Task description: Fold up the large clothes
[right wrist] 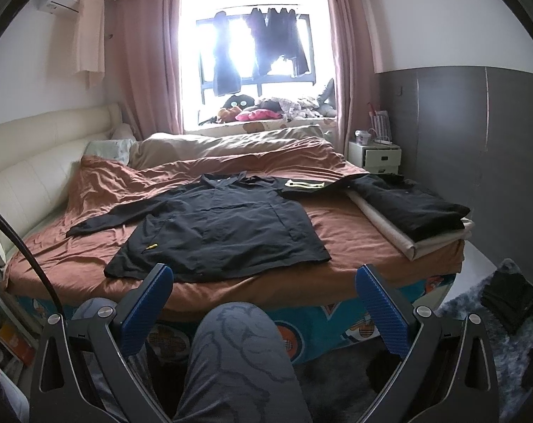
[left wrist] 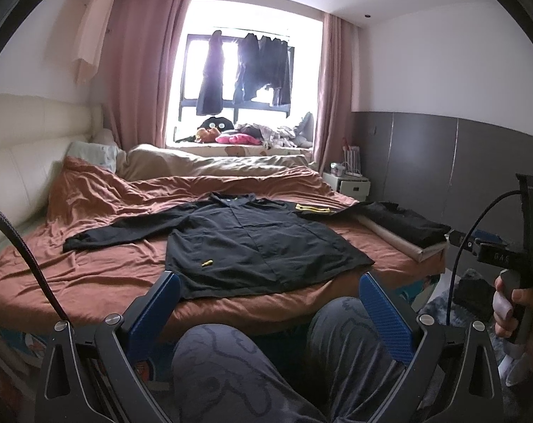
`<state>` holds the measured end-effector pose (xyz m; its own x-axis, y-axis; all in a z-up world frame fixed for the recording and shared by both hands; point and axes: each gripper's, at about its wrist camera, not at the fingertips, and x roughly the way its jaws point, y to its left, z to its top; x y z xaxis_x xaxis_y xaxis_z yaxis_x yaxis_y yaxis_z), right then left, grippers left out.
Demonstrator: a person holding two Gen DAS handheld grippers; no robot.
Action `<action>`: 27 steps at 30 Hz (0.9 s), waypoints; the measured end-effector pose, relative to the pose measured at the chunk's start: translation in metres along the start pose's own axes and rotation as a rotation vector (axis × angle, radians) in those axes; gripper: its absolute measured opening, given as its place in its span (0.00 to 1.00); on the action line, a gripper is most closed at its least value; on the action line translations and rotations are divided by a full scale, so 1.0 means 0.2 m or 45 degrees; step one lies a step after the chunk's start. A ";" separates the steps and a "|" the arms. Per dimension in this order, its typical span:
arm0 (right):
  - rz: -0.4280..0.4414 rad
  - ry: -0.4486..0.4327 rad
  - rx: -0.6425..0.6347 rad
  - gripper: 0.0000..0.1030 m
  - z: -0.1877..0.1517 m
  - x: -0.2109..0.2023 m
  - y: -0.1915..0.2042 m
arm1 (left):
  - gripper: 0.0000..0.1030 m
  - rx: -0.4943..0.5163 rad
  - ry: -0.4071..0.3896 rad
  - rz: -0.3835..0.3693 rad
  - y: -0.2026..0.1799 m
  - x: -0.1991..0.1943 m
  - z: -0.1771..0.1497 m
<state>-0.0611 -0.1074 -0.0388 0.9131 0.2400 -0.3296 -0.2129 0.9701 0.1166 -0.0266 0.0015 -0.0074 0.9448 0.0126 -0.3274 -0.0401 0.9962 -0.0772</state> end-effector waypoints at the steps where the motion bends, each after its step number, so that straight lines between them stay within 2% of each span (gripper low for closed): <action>1: 0.001 0.001 0.001 1.00 0.00 0.00 0.00 | 0.99 -0.003 0.000 0.000 0.00 0.01 0.00; 11: 0.015 0.007 0.012 1.00 0.09 0.10 0.03 | 0.99 -0.008 0.013 -0.007 0.07 0.10 0.06; 17: 0.028 0.013 0.000 1.00 0.16 0.27 0.07 | 0.99 -0.033 0.049 0.015 0.17 0.24 0.10; 24: 0.063 0.016 -0.019 1.00 0.24 0.50 0.13 | 0.99 -0.115 0.088 0.123 0.40 0.44 0.17; 27: 0.084 0.035 -0.011 1.00 0.29 0.62 0.14 | 0.99 -0.168 0.115 0.138 0.51 0.53 0.19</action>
<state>0.0662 -0.0532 -0.0220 0.8870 0.3043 -0.3473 -0.2755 0.9523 0.1310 0.0812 0.1077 -0.0147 0.8998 0.1052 -0.4235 -0.1877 0.9694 -0.1580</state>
